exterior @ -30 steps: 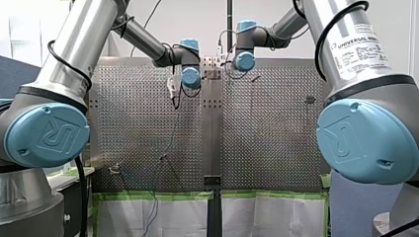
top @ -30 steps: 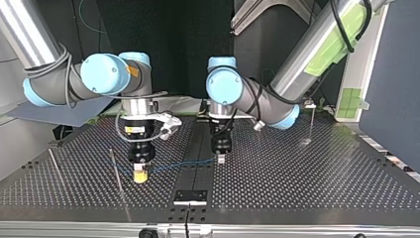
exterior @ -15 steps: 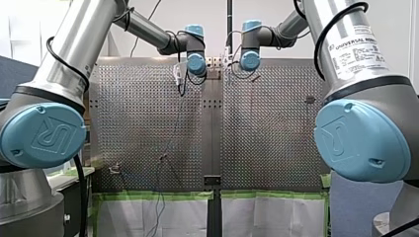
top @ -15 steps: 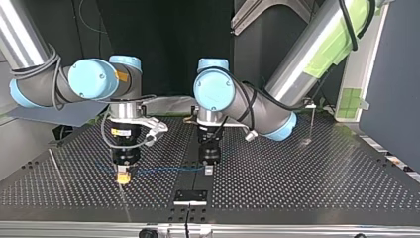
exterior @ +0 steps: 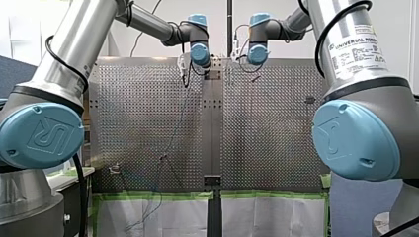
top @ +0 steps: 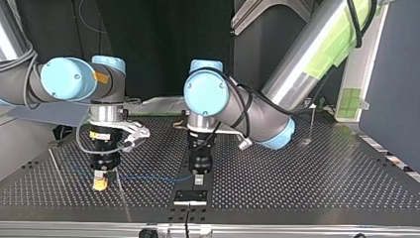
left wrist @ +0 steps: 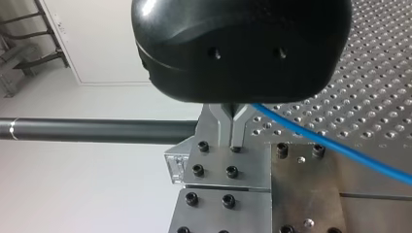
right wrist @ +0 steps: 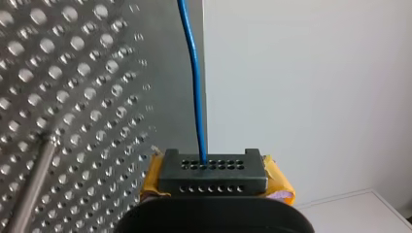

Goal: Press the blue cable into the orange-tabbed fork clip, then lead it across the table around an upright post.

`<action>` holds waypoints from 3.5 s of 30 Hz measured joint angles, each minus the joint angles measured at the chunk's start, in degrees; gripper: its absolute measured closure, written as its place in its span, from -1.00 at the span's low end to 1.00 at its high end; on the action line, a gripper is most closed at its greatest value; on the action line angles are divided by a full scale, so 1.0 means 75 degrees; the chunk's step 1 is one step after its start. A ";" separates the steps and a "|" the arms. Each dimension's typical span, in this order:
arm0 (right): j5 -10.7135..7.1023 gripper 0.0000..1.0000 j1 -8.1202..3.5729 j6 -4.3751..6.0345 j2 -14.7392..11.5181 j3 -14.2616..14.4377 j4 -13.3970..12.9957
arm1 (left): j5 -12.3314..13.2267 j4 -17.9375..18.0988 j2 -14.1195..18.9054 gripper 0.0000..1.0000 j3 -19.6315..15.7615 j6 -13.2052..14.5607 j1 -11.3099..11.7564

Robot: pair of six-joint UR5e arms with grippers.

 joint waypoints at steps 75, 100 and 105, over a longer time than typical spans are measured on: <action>-0.0977 1.00 -0.2087 0.0216 0.0335 -0.0097 0.1138 | 0.0124 -0.2197 -0.2860 1.00 0.4342 -0.0495 -0.1088; -0.1093 1.00 -0.2250 0.0181 0.1073 0.0039 0.1087 | -0.0119 -0.1533 -0.3420 1.00 0.3767 -0.0594 -0.1054; -0.1085 1.00 -0.2210 0.0171 0.1082 0.0187 0.1071 | -0.0092 -0.1183 -0.3421 1.00 0.3498 -0.0584 -0.1032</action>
